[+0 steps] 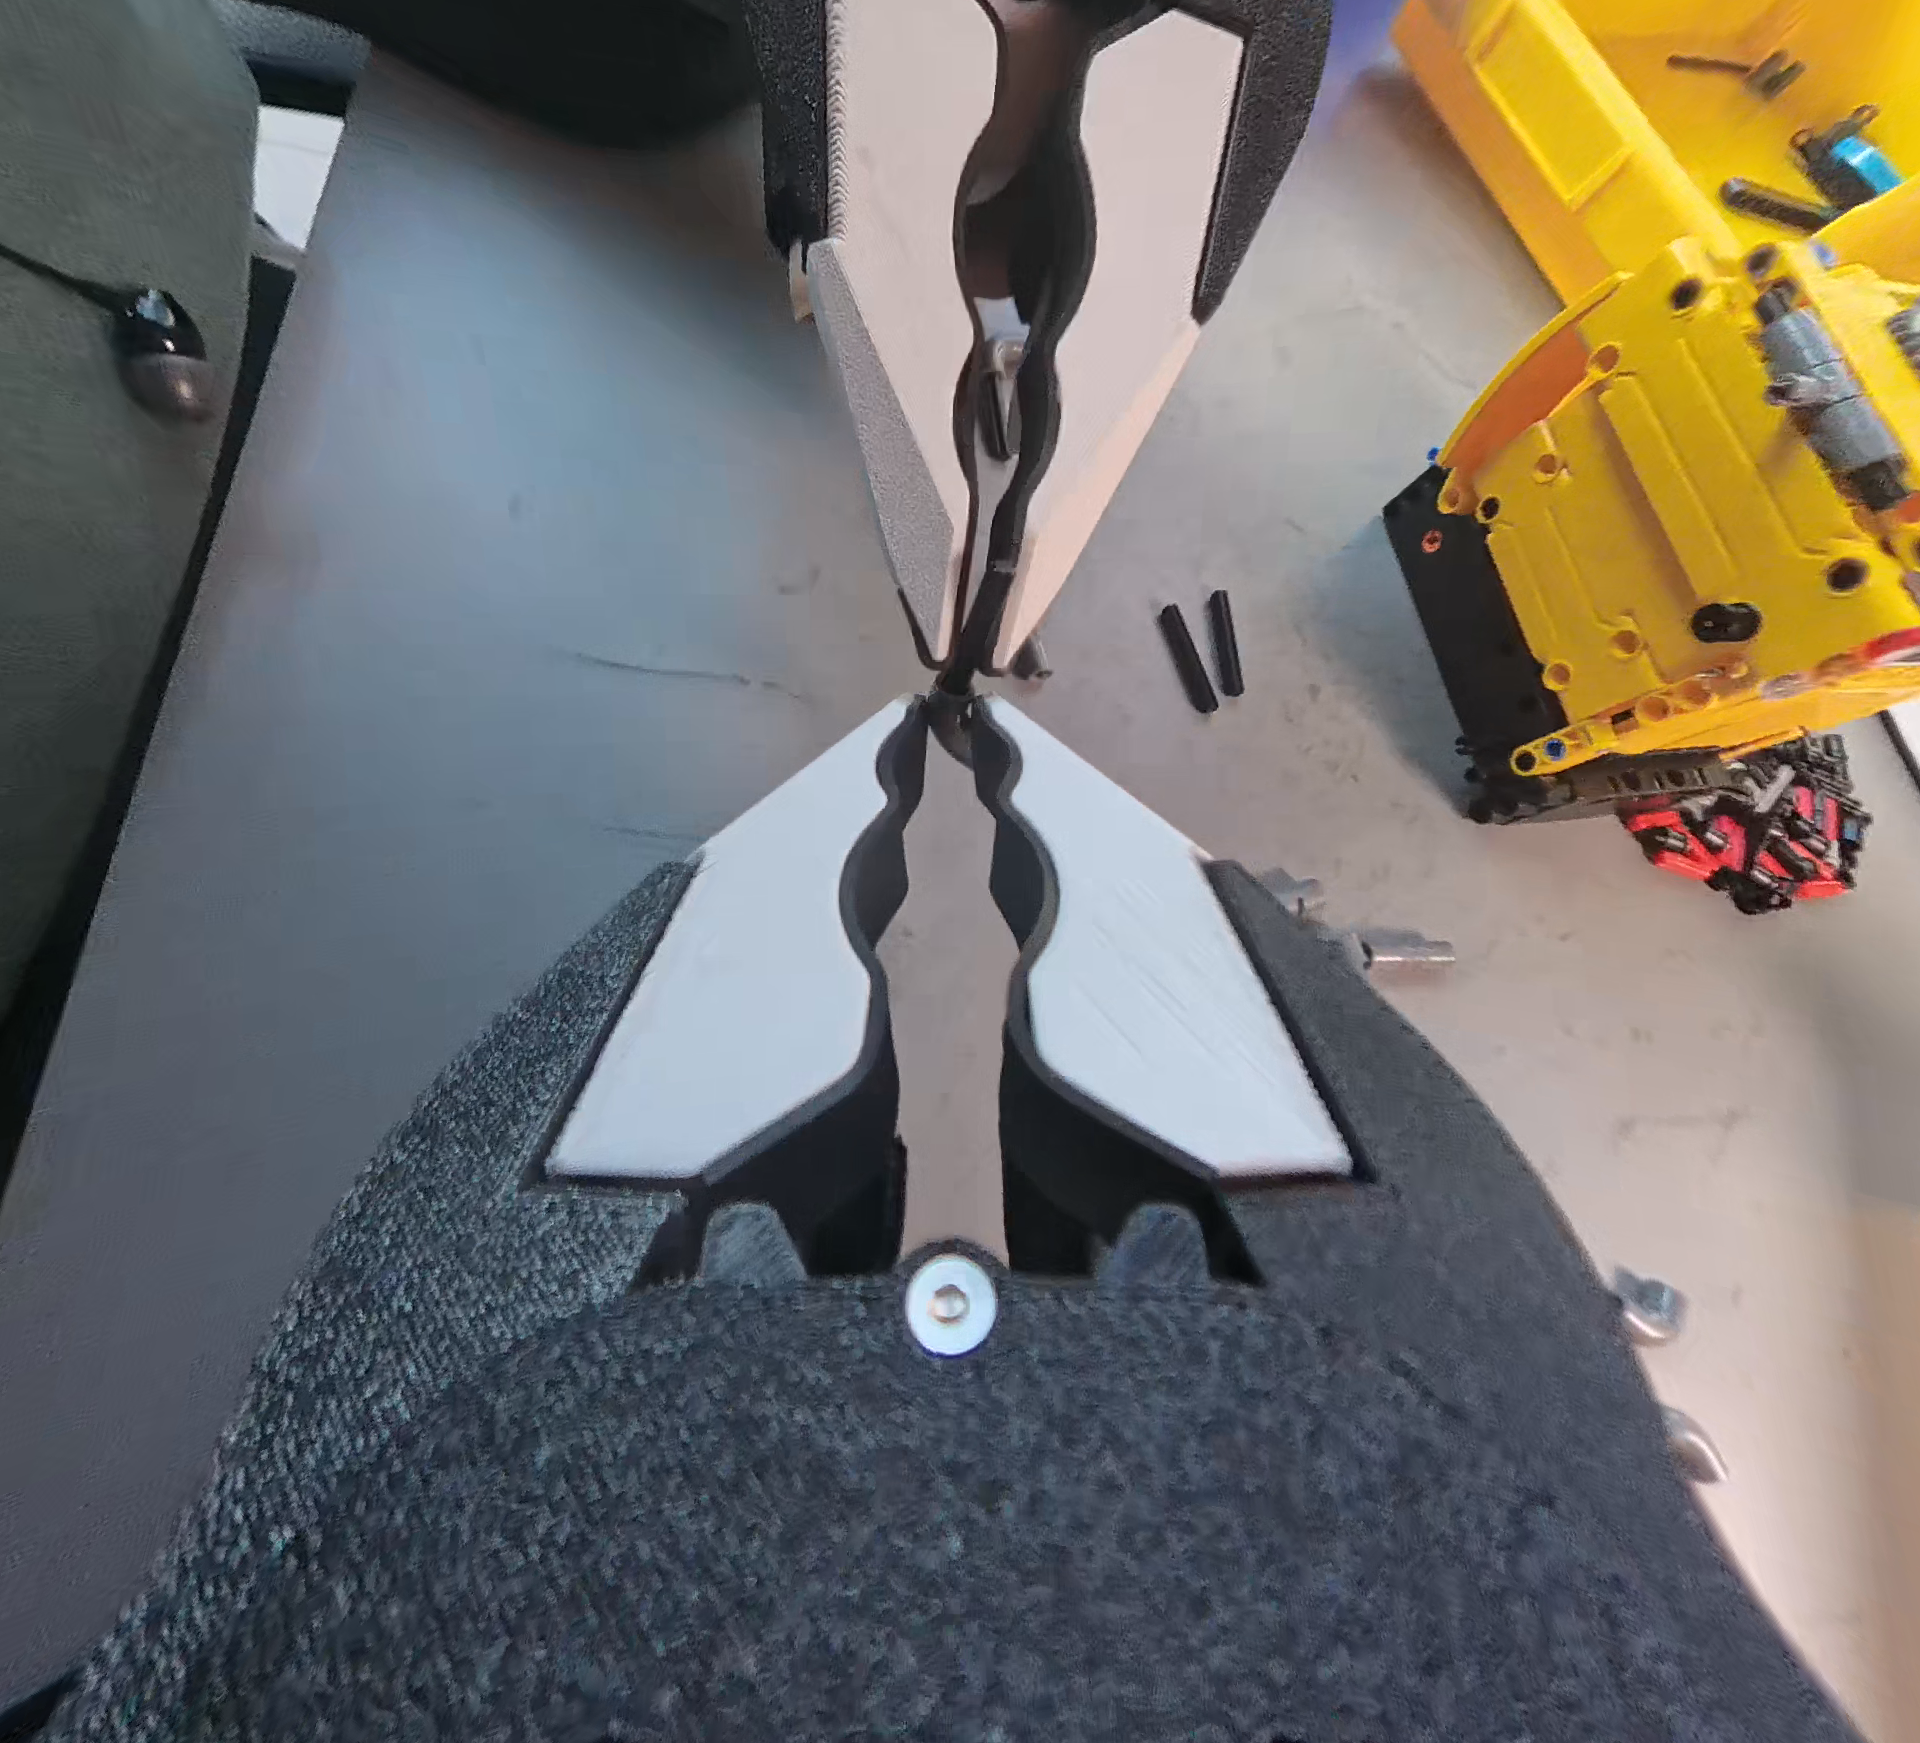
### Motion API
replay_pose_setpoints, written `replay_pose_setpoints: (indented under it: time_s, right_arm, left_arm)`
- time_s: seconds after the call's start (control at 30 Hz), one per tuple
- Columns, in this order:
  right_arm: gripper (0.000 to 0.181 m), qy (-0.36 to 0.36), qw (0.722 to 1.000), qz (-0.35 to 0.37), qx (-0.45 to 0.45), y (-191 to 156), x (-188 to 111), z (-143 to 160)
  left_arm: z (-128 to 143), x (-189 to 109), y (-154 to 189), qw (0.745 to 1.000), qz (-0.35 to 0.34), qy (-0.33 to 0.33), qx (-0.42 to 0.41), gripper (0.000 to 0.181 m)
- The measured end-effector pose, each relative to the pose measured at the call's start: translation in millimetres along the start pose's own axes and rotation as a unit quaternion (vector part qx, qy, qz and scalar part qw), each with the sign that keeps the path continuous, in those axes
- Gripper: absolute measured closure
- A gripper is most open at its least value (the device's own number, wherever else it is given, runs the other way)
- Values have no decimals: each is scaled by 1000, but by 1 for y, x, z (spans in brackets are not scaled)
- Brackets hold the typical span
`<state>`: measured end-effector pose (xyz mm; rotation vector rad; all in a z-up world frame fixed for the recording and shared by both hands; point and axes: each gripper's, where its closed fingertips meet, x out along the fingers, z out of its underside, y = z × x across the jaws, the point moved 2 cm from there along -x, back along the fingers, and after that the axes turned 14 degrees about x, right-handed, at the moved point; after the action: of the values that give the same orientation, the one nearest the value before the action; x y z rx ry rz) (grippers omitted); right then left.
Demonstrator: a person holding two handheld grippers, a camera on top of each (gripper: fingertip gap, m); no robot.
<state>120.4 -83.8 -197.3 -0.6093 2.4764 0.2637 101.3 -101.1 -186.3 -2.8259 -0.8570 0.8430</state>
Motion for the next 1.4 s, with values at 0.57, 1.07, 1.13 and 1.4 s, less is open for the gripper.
replay_pose_setpoints:
  time_s: [0.57,1.07,1.13,1.4]
  right_arm:
    - [167,-34,996,-19,76,-1,-11,-9]
    - [178,-22,990,-133,48,-11,-17,6]
    - [178,-12,982,-179,52,-16,-21,7]
    - [178,-29,971,-235,38,-26,-25,9]
  left_arm:
    - [16,22,7,997,-1,-80,13,178]
    - [12,21,19,997,23,-63,31,159]
    - [11,24,24,997,31,-59,49,155]
    - [6,37,32,993,66,-58,81,156]
